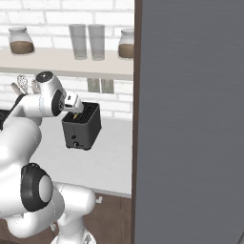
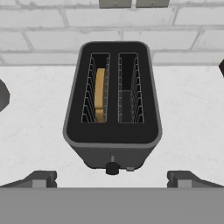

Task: Start the toaster. Once the lever pops up, take the bread to the plate on the dining counter.

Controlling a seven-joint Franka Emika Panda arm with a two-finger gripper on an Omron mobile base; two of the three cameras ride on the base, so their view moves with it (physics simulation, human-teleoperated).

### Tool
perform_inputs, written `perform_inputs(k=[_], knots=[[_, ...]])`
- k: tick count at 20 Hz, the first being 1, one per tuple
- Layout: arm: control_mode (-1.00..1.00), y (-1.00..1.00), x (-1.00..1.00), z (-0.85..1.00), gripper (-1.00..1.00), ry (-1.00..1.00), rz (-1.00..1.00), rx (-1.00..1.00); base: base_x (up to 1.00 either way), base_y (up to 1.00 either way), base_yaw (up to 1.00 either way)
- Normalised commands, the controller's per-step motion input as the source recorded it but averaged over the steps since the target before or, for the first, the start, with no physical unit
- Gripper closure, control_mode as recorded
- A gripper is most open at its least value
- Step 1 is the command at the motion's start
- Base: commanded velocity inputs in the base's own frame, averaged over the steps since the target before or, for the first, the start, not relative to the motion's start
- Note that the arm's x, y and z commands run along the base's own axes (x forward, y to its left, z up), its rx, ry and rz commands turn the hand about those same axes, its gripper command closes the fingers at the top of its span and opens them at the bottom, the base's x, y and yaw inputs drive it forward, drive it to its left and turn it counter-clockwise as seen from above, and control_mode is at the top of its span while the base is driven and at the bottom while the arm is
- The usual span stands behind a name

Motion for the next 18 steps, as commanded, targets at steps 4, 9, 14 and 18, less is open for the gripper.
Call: perform_inputs(k=[4,9,14,18], knots=[[-1.0,0.0,0.0,0.0,-1.0,0.0,0.0,0.0,0.0,0.0,0.0],[-1.0,0.0,0.0,0.0,-1.0,0.0,0.0,0.0,0.0,0.0,0.0],[-1.0,0.0,0.0,0.0,-1.0,0.0,0.0,0.0,0.0,0.0,0.0],[-1.0,0.0,0.0,0.0,-1.0,0.0,0.0,0.0,0.0,0.0,0.0]])
